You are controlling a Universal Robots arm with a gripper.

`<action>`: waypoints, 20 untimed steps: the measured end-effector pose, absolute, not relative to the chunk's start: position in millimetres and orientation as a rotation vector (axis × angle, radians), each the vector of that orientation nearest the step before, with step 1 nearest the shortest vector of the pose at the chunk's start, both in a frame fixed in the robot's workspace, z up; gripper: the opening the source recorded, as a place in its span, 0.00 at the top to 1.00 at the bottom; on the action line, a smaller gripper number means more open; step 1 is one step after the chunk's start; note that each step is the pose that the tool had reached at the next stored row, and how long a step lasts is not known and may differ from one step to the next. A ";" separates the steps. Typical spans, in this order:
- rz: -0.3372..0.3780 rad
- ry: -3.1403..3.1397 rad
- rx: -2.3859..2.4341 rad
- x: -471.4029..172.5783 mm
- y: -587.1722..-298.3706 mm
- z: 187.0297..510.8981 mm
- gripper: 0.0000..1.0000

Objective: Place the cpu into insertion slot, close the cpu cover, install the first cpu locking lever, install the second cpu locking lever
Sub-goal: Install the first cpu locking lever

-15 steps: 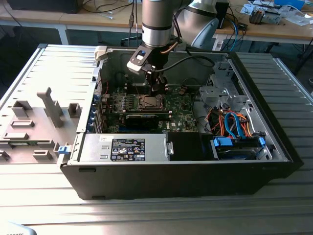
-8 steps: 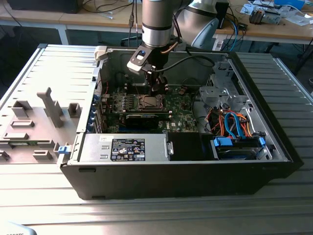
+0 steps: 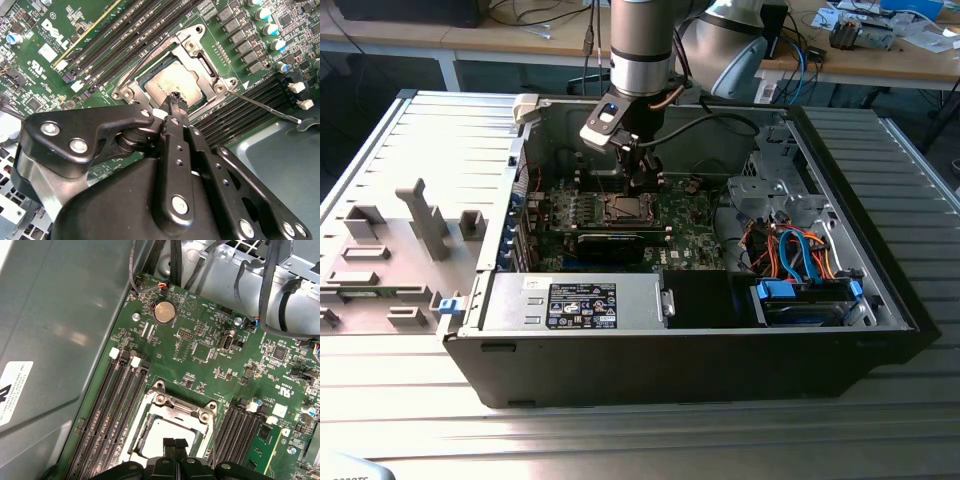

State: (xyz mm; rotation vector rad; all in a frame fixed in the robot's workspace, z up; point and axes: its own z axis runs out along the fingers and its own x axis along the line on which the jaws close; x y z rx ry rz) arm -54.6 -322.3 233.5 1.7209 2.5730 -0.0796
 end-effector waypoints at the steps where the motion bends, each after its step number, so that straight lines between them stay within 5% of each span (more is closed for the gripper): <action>1: -0.080 2.573 1.721 -54.6 -322.3 233.5 0.89; 20: -0.068 2.619 1.656 -54.6 -322.3 233.5 0.89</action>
